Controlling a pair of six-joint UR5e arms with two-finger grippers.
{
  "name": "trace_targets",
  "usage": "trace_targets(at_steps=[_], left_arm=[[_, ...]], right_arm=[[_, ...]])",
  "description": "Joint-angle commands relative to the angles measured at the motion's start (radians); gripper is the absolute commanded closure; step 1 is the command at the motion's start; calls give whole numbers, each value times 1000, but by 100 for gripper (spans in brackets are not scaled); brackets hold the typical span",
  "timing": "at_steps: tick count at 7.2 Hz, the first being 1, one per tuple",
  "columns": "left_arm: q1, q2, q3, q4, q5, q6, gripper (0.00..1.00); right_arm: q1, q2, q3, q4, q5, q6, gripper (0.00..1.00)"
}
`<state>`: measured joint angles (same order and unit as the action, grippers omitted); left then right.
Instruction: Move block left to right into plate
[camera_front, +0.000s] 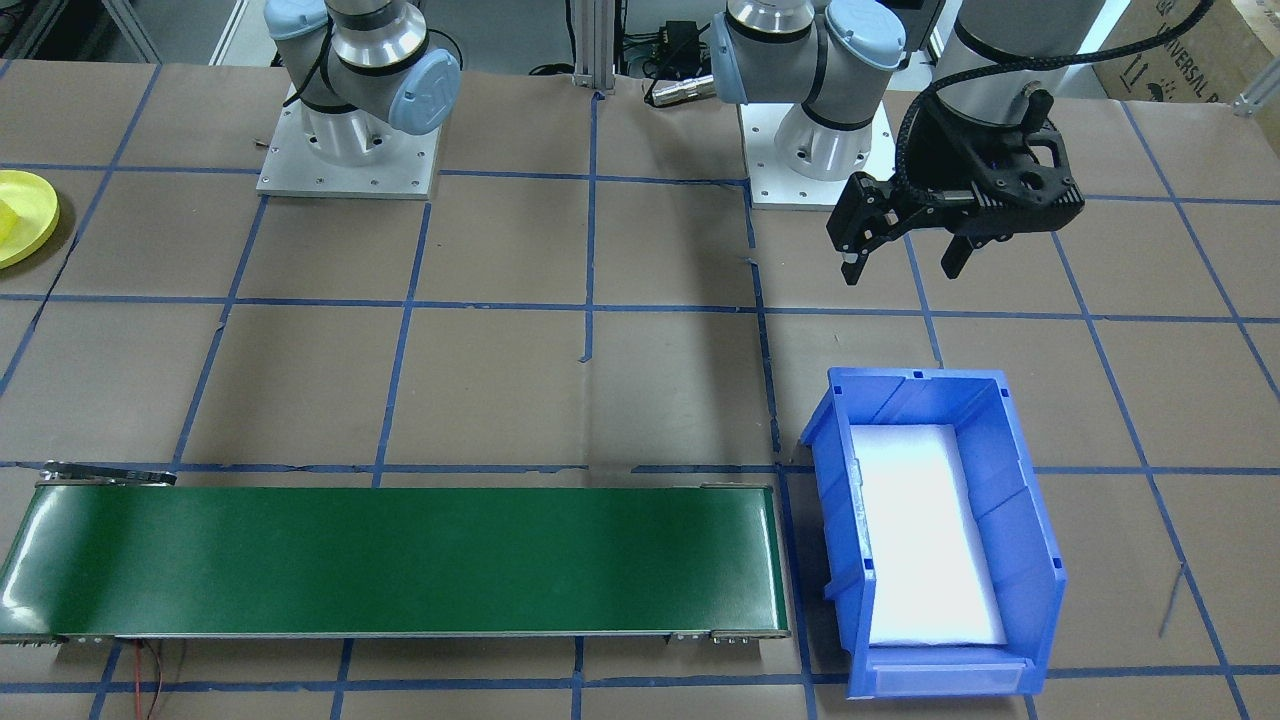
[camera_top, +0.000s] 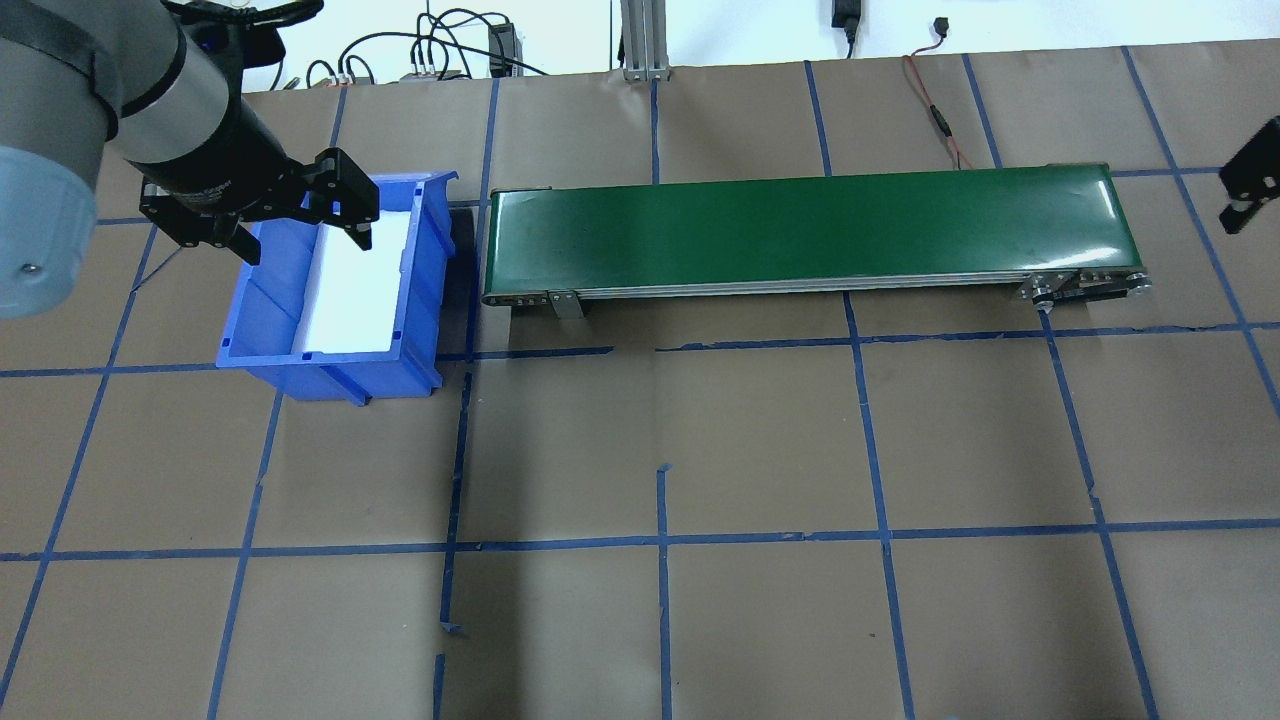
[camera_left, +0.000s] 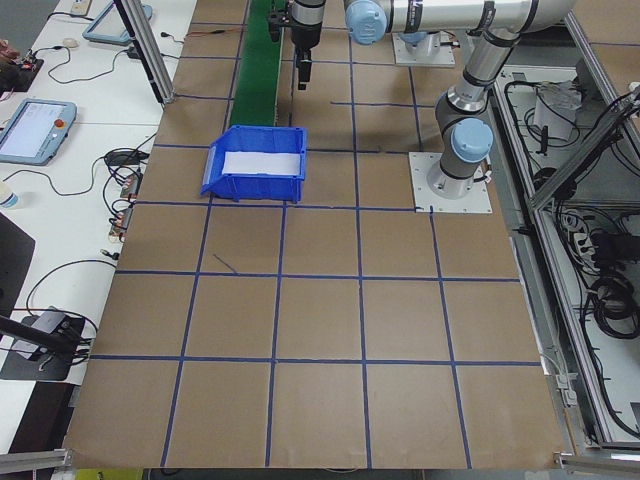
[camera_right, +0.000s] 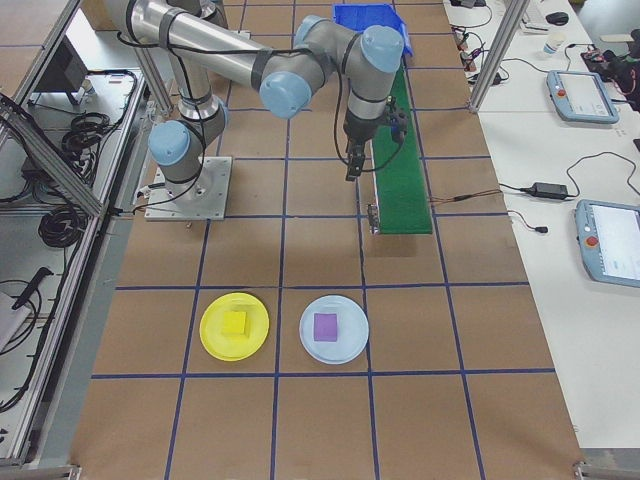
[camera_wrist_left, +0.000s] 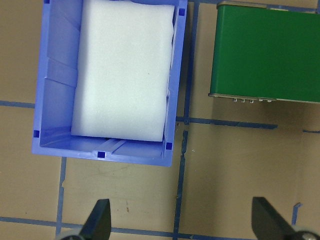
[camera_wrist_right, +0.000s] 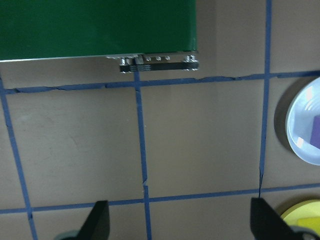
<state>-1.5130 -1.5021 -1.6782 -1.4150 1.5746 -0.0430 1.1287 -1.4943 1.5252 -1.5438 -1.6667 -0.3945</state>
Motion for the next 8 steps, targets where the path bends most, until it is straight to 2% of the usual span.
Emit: trace_targets(at_steps=[1, 3, 4, 7, 8], left_arm=[[-1, 5, -2, -10, 1, 0, 0], [-1, 8, -8, -16, 1, 0, 0], [-1, 8, -8, -18, 1, 0, 0], [-1, 10, -6, -16, 2, 48, 0], [-1, 10, -6, -16, 1, 48, 0]], right_arm=[[211, -55, -11, 80, 8, 251, 0], [392, -73, -11, 87, 30, 481, 0], [455, -73, 1, 79, 71, 596, 0], [485, -73, 4, 45, 76, 612, 0], [485, -76, 13, -25, 76, 608, 0]])
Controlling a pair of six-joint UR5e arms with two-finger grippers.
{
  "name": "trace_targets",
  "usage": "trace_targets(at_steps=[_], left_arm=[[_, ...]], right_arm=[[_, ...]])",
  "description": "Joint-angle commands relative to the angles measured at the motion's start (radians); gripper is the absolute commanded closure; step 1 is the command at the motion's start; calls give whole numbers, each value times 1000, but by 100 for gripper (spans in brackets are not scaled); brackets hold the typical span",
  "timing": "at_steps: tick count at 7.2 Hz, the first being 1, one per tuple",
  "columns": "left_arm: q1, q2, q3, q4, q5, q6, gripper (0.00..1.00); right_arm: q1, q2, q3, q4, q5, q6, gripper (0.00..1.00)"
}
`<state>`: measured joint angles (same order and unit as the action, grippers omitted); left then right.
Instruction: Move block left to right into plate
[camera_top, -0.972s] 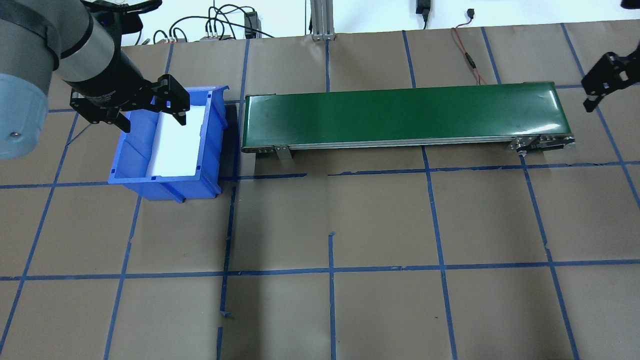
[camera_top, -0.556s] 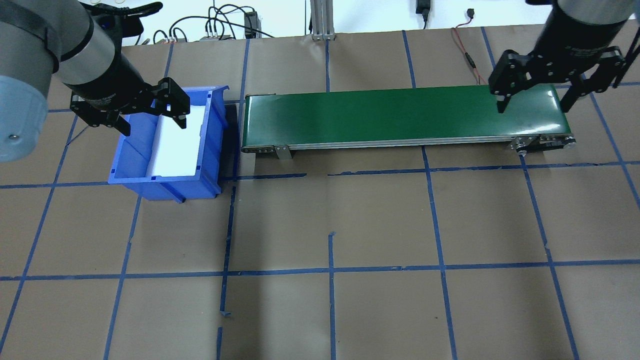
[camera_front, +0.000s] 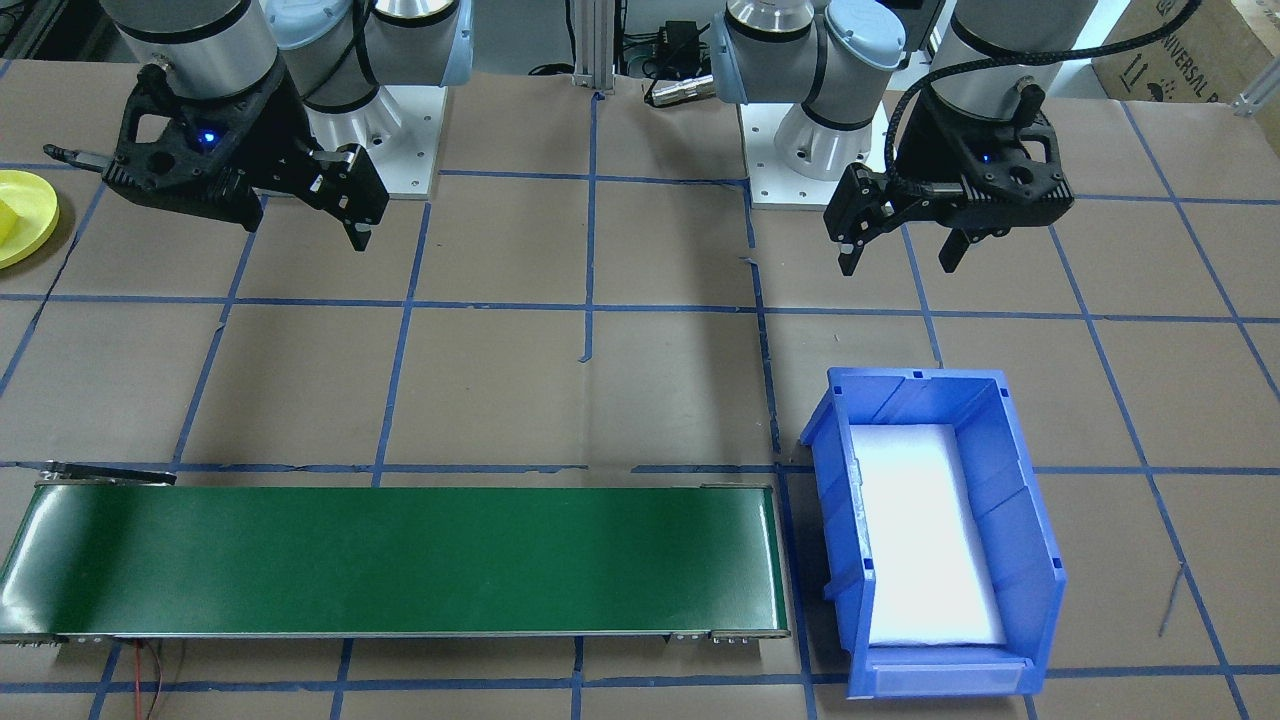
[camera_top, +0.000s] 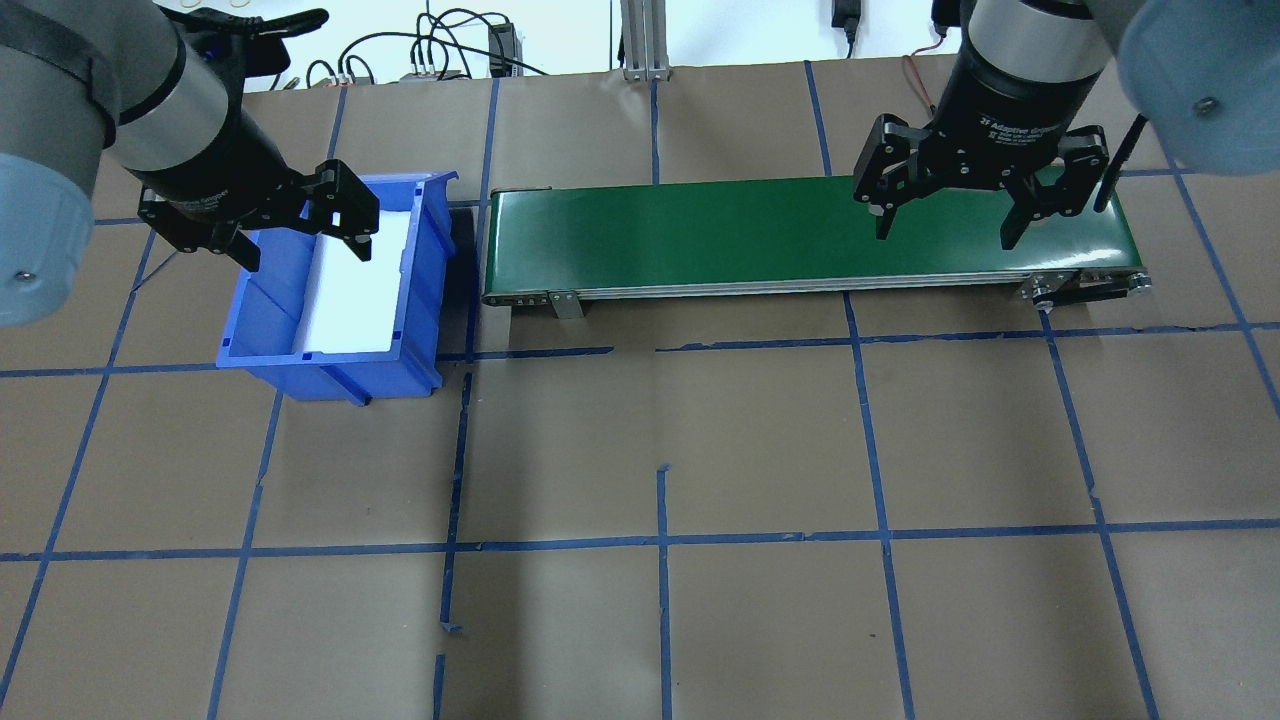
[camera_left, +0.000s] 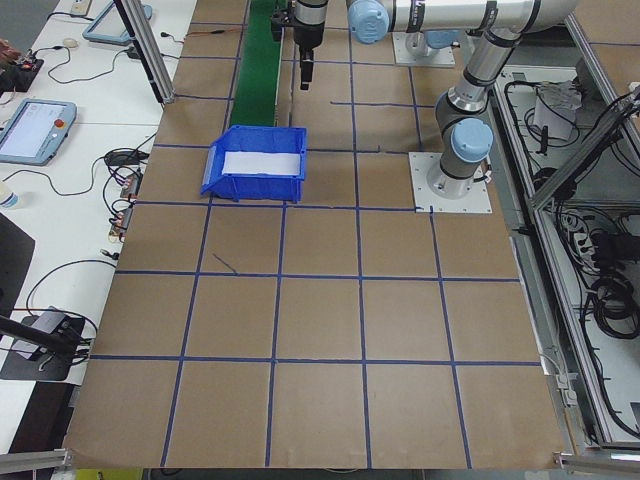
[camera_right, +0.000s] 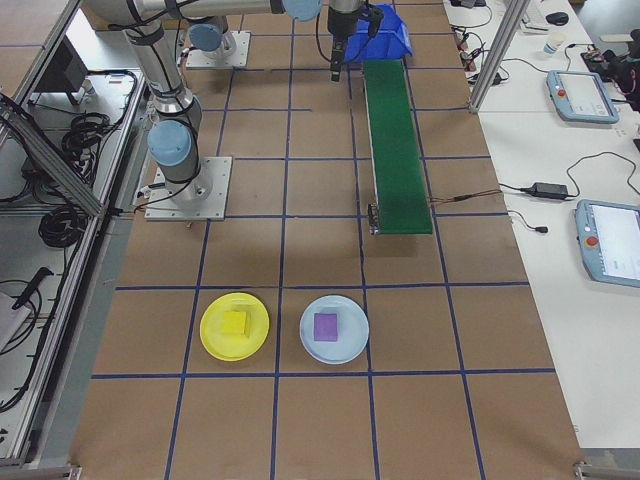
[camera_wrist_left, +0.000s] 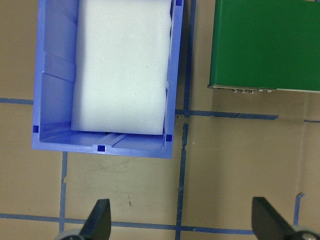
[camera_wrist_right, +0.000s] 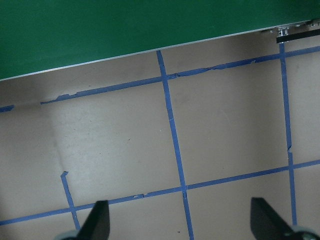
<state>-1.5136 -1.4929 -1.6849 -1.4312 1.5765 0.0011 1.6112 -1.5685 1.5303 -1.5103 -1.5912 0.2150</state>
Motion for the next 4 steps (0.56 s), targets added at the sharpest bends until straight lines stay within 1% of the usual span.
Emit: trace_targets(at_steps=[1, 4], left_arm=[[0, 2, 1, 0, -1, 3, 0], [0, 3, 2, -11, 0, 2, 0]], right_arm=[[3, -2, 19, -79, 2, -9, 0], [1, -4, 25, -77, 2, -23, 0]])
